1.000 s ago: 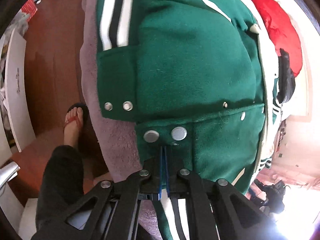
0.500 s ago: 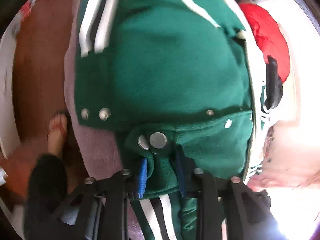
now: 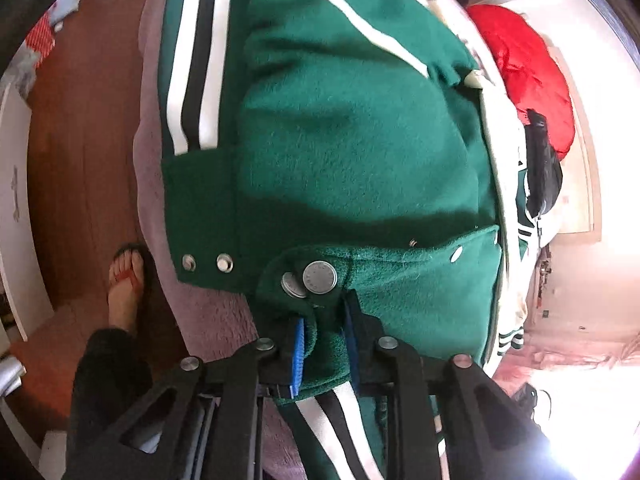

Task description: Fold large clothes

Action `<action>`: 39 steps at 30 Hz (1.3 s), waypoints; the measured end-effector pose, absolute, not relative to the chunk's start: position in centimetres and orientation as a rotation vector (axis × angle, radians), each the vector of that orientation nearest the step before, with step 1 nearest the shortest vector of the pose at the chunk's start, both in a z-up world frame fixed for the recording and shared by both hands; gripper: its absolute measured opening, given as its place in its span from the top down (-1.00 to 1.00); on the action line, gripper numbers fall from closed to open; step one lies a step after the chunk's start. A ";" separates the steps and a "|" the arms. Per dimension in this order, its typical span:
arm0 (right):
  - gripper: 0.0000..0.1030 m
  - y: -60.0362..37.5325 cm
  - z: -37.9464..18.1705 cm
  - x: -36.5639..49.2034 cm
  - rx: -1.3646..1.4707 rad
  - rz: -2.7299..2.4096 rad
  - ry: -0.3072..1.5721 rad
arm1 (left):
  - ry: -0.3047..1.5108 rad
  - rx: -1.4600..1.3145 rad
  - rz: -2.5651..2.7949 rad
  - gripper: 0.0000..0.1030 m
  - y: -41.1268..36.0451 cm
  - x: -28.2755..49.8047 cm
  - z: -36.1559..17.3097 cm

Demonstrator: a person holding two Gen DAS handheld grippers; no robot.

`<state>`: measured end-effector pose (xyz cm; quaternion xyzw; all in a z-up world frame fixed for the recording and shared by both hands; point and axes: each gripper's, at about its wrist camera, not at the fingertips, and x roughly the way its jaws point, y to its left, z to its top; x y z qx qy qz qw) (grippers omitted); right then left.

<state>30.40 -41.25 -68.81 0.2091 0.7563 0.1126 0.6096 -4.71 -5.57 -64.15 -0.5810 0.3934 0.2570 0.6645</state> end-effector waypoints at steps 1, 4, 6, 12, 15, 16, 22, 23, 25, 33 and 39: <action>0.88 -40.2 -68.6 30.8 0.447 0.283 1.771 | 0.888 -1.324 0.573 0.60 -5.5 -4.9 -63.8; 0.58 -38.7 -67.9 31.7 0.391 0.320 1.831 | 0.920 -1.343 0.571 0.26 -5.8 -5.7 -62.3; -0.12 -38.8 -67.0 31.8 0.392 0.368 1.833 | 0.927 -1.353 0.553 -0.36 -6.4 -6.5 -61.4; -0.24 -38.3 -67.7 30.0 0.547 0.466 1.853 | 1.034 -1.357 0.409 -0.40 -10.8 -5.1 -62.8; 0.75 -37.1 -69.2 28.4 0.531 0.424 1.851 | 1.064 -1.278 0.398 -0.40 -12.5 -3.1 -62.1; 0.75 -36.7 -70.3 27.8 0.454 0.389 1.895 | 1.082 -1.217 0.395 -0.40 -13.1 -2.1 -61.3; -0.01 -37.4 -68.0 29.8 0.560 0.442 1.867 | 1.191 -0.764 0.261 -0.40 -17.7 3.5 -55.7; -0.35 -38.3 -66.6 30.8 0.585 0.436 1.814 | 1.206 -0.715 0.229 -0.40 -18.5 4.0 -55.3; -0.43 -39.5 -65.2 32.6 0.626 0.443 1.747 | 1.245 -0.594 0.132 -0.40 -21.1 5.4 -55.0; -0.82 -41.0 -67.6 42.2 0.719 0.491 1.652 | 1.464 -0.184 -0.108 -0.40 -31.8 8.3 -62.5; -0.96 -37.6 -71.0 48.4 0.810 0.706 1.622 | 1.391 -0.141 -0.038 0.81 -31.3 8.4 -62.8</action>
